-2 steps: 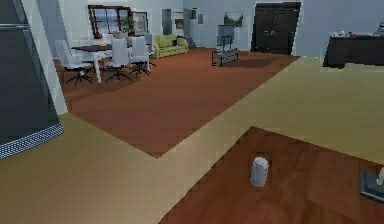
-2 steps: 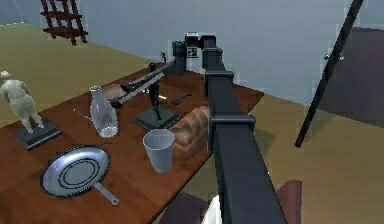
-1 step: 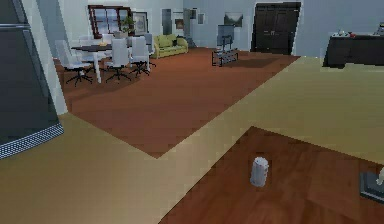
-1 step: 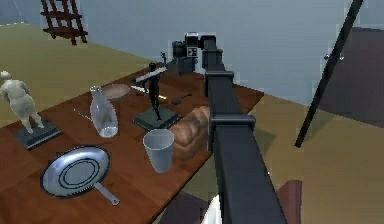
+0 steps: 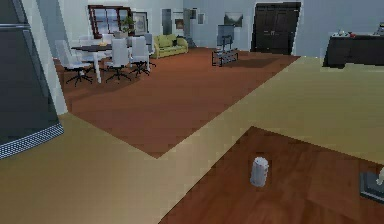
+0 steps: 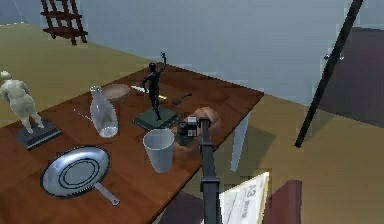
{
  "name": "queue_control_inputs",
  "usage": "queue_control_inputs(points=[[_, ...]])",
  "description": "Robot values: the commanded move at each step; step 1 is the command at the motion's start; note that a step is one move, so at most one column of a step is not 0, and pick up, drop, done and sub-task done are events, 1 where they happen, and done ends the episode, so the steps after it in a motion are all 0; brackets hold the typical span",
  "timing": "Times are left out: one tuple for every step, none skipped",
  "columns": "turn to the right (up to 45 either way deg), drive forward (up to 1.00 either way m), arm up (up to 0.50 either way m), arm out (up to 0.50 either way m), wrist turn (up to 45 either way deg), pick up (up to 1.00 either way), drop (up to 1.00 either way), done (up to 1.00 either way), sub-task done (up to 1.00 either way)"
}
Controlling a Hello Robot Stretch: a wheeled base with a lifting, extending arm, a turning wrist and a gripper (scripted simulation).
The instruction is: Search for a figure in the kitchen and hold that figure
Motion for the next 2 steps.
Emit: queue_control_inputs(points=[[0.0, 0.0, 0.0, 0.0, 0.0, 1.0, 0.0, 0.0, 0.0], [0.0, 0.0, 0.1, 0.0, 0.0, 0.0, 0.0, 0.0, 0.0]])
